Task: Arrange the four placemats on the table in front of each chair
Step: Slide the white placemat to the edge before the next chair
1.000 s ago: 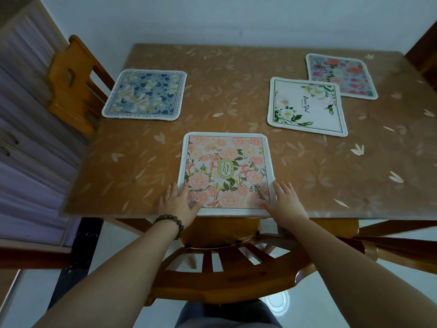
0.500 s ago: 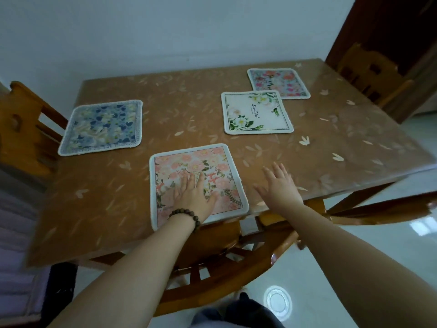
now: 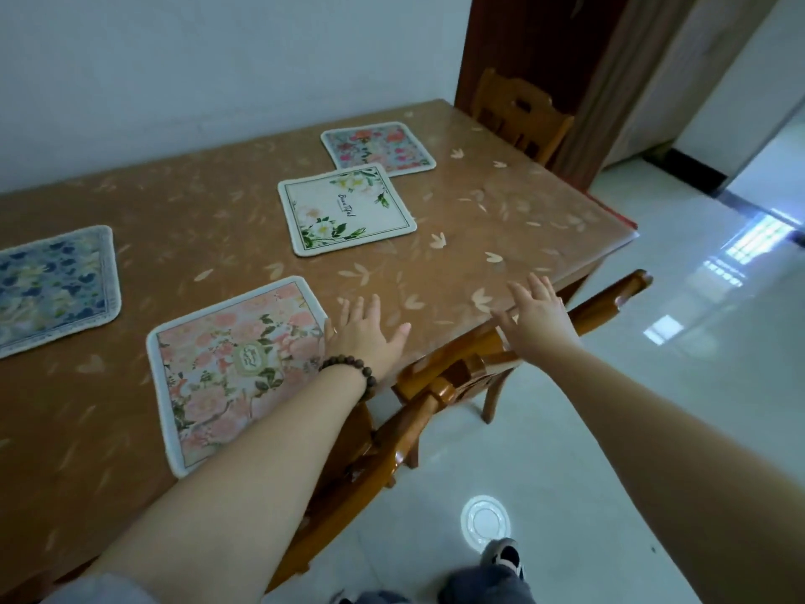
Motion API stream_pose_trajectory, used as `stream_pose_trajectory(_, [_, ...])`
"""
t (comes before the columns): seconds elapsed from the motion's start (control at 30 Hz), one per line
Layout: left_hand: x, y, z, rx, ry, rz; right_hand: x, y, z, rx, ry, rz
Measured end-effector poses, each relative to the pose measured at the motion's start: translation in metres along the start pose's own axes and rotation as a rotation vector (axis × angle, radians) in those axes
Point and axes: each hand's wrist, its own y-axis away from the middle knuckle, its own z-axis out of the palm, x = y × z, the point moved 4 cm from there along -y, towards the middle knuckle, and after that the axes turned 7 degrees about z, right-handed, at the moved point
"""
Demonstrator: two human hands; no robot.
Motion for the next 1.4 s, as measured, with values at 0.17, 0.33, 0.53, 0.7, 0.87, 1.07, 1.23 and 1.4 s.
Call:
stream_pose_trajectory(0.17, [0.050, -0.022, 0.009, 0.027, -0.018, -0.012, 0.043, -0.025, -0.015, 0.009, -0.025, 0.003])
stream_pose_trajectory(0.33, [0.105, -0.051, 0.027, 0.059, -0.017, -0.088, 0.092, -0.070, -0.024, -0.017, -0.031, -0.082])
stream_pose_trajectory(0.53, [0.178, -0.084, 0.039, 0.117, -0.015, -0.223, 0.142, -0.134, -0.042, -0.070, -0.044, -0.213])
stream_pose_trajectory(0.7, [0.203, -0.092, 0.032, 0.185, -0.016, -0.326, 0.150, -0.166, -0.048, -0.110, -0.032, -0.344])
stream_pose_trajectory(0.87, [0.194, -0.085, 0.027, 0.192, -0.033, -0.425, 0.127, -0.181, -0.039, -0.179, -0.042, -0.454])
stream_pose_trajectory(1.07, [0.164, -0.088, 0.032, 0.184, -0.029, -0.529, 0.088, -0.195, -0.017, -0.236, -0.046, -0.554])
stream_pose_trajectory(1.23, [0.135, -0.113, 0.038, 0.182, -0.016, -0.580, 0.056, -0.223, 0.000, -0.264, -0.041, -0.619])
stream_pose_trajectory(1.4, [0.097, -0.153, 0.026, 0.184, -0.008, -0.613, 0.005, -0.268, 0.011, -0.272, -0.029, -0.638])
